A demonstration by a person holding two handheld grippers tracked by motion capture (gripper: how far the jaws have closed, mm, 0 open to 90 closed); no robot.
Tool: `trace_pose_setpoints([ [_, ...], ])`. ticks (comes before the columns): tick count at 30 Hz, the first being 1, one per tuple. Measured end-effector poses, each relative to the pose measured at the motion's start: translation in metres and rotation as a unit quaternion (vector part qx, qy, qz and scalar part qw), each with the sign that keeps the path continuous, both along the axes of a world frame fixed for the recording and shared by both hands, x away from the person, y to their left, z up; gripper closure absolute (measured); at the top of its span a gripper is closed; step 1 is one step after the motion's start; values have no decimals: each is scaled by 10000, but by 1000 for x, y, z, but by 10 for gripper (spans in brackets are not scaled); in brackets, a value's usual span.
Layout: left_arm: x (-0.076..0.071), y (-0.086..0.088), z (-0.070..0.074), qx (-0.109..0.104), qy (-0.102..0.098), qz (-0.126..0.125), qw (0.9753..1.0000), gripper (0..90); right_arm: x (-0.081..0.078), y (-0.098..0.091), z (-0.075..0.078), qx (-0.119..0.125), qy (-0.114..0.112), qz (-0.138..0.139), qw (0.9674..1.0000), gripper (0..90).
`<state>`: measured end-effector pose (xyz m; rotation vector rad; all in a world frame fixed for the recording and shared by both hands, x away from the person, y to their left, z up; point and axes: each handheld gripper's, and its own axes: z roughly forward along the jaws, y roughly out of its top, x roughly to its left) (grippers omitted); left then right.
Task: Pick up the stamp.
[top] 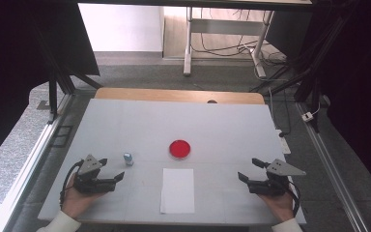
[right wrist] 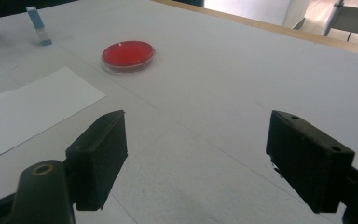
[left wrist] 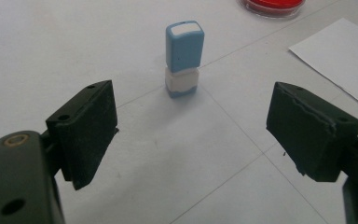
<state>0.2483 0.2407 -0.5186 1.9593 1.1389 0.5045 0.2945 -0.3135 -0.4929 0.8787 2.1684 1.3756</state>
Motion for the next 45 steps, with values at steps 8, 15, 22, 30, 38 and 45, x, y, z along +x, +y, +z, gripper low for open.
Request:
trace_pose_setpoints([
  [8,-1,1,5,32,-89,9,10000,167,1,2,-1,-29,11,4,10000,208],
  [15,9,3,12,95,-207,101,9997,178,3,2,-1,-62,25,-31,10000,208],
  [22,27,7,14,163,-187,93,9996,222,2,1,-1,-62,-4,-28,10000,209],
  [30,44,4,11,274,-201,-352,9988,247,2,1,-1,-91,21,-51,9999,211],
  [38,60,0,7,207,-12,-819,9964,287,3,1,-2,-116,41,-79,9999,211],
  [45,70,-4,2,328,113,-1104,9933,362,2,0,-2,-122,42,-89,9999,212],
])
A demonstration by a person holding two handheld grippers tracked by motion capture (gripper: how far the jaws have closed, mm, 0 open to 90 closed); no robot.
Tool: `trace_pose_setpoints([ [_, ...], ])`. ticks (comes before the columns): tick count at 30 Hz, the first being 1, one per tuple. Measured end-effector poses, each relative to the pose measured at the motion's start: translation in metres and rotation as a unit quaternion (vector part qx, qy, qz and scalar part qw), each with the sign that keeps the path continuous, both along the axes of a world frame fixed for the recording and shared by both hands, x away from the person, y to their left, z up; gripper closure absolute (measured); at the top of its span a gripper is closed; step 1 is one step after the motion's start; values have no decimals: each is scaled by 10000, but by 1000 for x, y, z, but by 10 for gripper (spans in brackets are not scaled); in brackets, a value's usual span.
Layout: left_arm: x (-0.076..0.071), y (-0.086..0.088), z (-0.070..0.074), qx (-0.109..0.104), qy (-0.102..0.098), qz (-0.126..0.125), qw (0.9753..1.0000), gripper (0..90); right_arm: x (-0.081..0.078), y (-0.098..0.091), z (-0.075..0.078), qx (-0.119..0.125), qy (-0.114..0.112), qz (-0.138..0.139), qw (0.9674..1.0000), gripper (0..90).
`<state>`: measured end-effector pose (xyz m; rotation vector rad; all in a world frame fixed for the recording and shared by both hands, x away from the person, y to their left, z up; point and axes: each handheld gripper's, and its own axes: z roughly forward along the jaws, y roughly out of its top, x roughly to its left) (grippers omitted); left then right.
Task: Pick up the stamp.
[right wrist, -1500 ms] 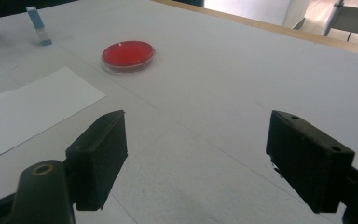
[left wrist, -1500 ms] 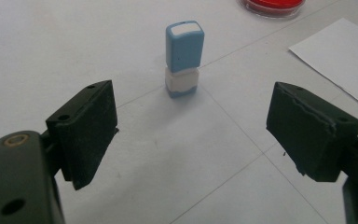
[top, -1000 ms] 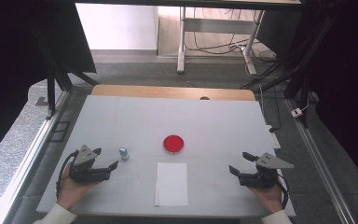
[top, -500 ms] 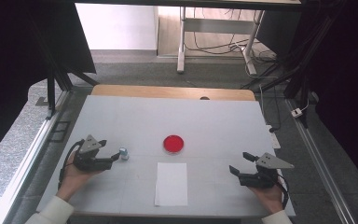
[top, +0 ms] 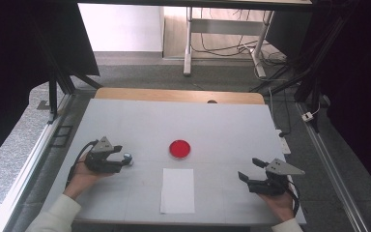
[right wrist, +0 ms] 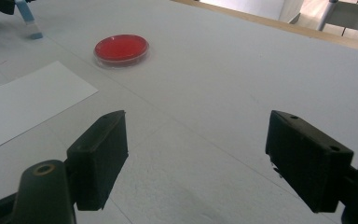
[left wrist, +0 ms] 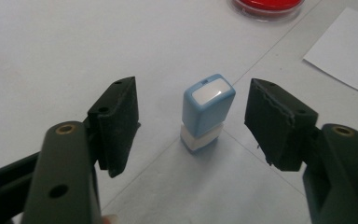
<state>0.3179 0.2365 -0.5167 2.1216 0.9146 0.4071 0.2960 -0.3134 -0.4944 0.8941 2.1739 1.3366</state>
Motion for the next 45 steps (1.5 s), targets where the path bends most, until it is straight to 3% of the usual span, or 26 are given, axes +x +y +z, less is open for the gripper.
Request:
trace_pose_setpoints([
  [12,8,1,-5,-103,-22,-287,9995,515,0,0,-1,-23,19,-8,10000,213],
  [16,8,0,-6,-75,-68,-358,9993,614,1,0,-1,-26,21,-23,10000,215],
  [25,6,-6,-6,-23,-174,-527,9985,649,1,0,-1,-39,34,-46,10000,217],
  [26,5,-5,-6,-42,-153,-569,9983,732,1,0,-1,-44,27,-52,10000,217],
  [29,3,-6,-5,11,-216,-680,9975,747,0,0,-1,-35,20,-55,10000,218],
  [45,0,-10,-6,63,-302,-589,9978,759,0,-1,0,5,-29,-82,10000,224],
])
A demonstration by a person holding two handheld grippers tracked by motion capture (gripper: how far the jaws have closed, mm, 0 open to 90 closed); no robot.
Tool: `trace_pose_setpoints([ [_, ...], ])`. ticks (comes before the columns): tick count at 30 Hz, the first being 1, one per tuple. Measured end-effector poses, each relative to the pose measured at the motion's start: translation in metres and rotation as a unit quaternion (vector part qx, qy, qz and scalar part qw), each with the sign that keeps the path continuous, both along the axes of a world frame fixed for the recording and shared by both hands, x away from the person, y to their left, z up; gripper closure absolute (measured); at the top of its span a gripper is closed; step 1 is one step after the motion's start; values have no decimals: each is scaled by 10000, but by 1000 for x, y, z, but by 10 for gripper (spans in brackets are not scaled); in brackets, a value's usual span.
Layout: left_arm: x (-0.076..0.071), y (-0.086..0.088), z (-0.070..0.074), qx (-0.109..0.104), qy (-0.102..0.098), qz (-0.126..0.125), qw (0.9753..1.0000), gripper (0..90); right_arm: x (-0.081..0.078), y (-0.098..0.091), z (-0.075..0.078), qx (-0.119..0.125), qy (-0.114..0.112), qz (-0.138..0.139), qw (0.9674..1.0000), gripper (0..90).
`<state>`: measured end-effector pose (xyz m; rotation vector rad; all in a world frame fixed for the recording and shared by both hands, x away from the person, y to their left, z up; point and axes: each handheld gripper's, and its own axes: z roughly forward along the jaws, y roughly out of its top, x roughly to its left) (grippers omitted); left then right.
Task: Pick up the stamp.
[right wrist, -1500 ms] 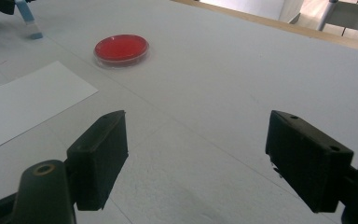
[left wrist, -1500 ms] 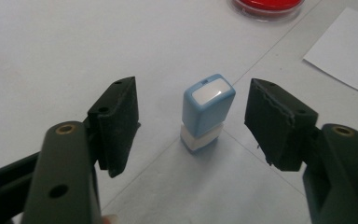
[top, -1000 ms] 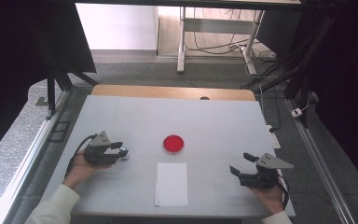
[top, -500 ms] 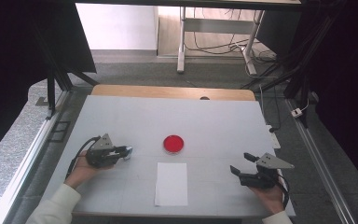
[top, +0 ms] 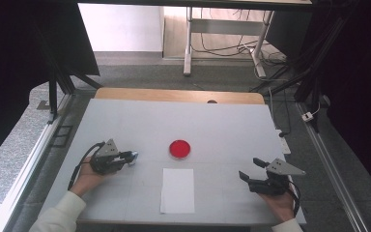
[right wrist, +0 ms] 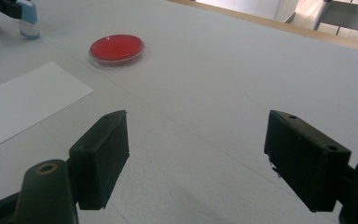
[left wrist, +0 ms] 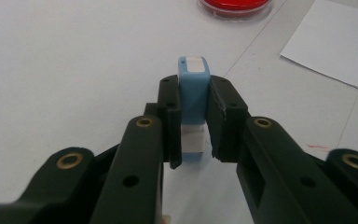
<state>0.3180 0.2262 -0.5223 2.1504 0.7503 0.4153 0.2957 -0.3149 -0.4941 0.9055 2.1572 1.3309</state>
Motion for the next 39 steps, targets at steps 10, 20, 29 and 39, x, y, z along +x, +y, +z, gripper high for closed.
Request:
trace_pose_setpoints([
  [10,-3,8,6,-732,128,60,9972,759,-2,5,1,43,-47,90,9999,232],
  [20,-8,4,12,-1055,115,-3,9944,759,-2,13,0,41,-20,195,9998,255],
  [29,-12,-1,17,-1198,42,-65,9928,759,-3,17,1,31,-43,266,9996,432],
  [39,-16,-9,23,-1318,-15,-95,9912,759,-2,24,-2,-82,-33,240,9997,427],
])
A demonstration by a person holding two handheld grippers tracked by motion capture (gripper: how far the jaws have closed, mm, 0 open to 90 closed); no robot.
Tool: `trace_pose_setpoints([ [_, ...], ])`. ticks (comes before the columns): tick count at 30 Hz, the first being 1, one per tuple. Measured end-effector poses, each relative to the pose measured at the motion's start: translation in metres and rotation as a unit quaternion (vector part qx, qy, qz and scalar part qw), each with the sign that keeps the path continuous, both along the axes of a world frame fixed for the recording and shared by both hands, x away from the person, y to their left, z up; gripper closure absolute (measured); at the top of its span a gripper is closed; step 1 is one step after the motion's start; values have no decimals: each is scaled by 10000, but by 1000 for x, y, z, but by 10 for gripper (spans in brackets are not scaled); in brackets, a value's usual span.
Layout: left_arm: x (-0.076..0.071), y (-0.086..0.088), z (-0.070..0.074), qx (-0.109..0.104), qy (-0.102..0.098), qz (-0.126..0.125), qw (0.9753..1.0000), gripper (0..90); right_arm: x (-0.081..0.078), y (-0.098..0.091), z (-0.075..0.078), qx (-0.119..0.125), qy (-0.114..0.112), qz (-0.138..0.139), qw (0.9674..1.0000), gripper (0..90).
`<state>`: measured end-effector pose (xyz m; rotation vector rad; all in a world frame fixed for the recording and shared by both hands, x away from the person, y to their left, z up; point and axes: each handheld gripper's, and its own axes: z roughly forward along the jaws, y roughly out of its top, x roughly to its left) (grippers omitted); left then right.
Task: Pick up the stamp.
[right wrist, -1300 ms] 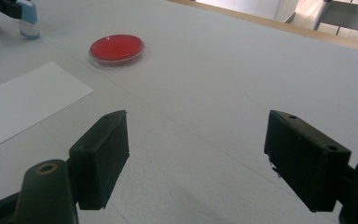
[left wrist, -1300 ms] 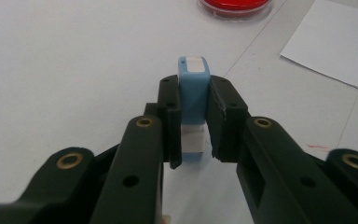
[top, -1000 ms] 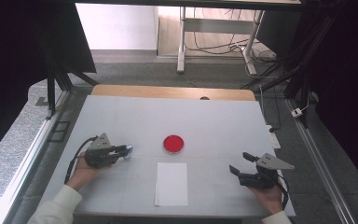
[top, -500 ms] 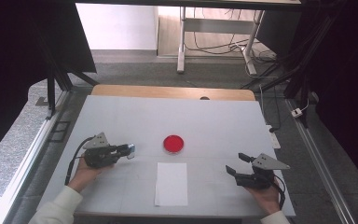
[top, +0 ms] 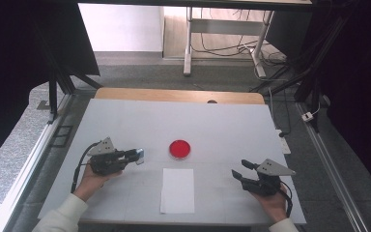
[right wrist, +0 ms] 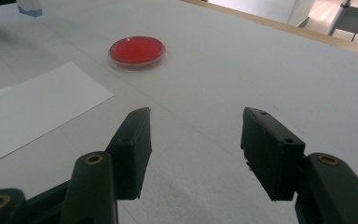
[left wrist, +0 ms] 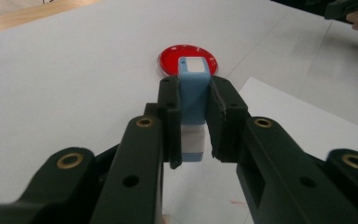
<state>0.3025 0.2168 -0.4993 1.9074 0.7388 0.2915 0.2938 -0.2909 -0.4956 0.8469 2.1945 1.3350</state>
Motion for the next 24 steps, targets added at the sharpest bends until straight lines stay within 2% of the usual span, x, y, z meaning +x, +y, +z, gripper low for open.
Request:
trace_pose_setpoints([
  [4,-3,-4,5,-140,-53,10,9999,759,0,0,0,6,9,-7,10000,417],
  [10,-4,-8,9,-234,-76,16,9997,759,1,0,0,17,12,-6,10000,411],
  [17,-1,-12,12,-464,-68,79,9989,759,3,3,0,75,-7,9,10000,401],
  [24,-3,-18,16,-528,-131,57,9985,758,7,5,1,38,-63,-58,10000,388],
])
